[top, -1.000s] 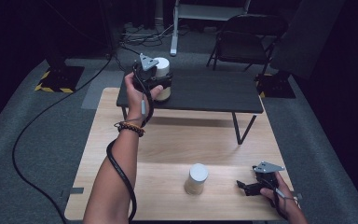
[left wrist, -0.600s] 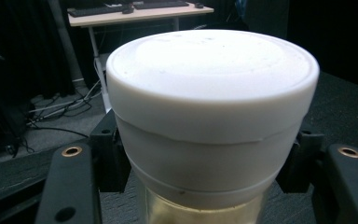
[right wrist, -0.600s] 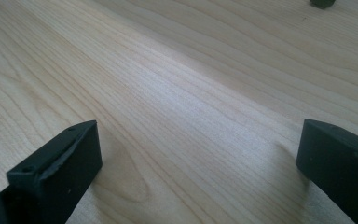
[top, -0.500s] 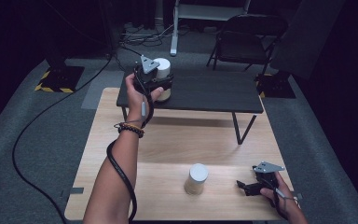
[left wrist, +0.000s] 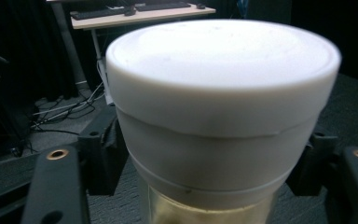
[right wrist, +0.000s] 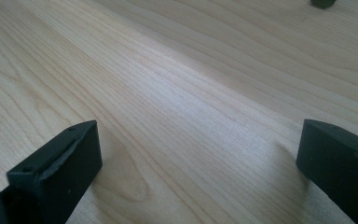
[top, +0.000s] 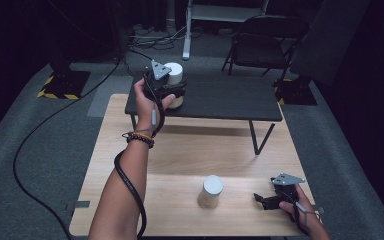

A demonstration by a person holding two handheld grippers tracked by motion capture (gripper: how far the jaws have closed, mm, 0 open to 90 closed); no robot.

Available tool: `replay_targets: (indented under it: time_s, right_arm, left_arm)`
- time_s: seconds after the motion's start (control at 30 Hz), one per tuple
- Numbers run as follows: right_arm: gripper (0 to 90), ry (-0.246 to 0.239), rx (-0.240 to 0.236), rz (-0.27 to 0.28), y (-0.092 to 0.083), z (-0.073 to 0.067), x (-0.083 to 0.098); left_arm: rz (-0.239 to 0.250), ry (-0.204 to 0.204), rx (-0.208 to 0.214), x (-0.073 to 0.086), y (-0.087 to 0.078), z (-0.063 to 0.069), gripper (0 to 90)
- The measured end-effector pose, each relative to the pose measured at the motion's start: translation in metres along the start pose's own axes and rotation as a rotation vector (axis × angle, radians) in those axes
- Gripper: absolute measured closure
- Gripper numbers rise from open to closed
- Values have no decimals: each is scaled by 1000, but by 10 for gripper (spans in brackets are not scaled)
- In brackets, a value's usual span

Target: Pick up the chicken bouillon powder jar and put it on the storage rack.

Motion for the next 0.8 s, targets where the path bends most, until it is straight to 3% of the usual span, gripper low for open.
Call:
replay_targets:
  time_s: [0.17, 0.43, 0.5, 0.67, 0.8]
  right_arm:
    - [0, 0, -2, 0, 0, 0, 0]
    - [0, 0, -2, -1, 0, 0, 0]
    - [0, 0, -2, -1, 0, 0, 0]
    - [0, 0, -2, -1, 0, 0, 0]
    - [0, 0, -2, -1, 0, 0, 0]
  left_arm:
    - [-13, -13, 17, 2, 2, -3, 207]
    - [9, -7, -48, -1, 1, 1, 59]
    - [10, -5, -42, -2, -1, 0, 34]
    - [9, 19, -31, -7, -7, 0, 30]
    - [18, 69, -30, -12, -16, 2, 24]
Point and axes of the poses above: each handheld gripper's, and its own axes: y roughly forward along the jaws, x roughly out of its underside, z roughly to its right, the point moved 10 cm from there along y, roughly forward along the jaws, and after that the axes turned 10 degrees about -y, right-handed, at the moved point
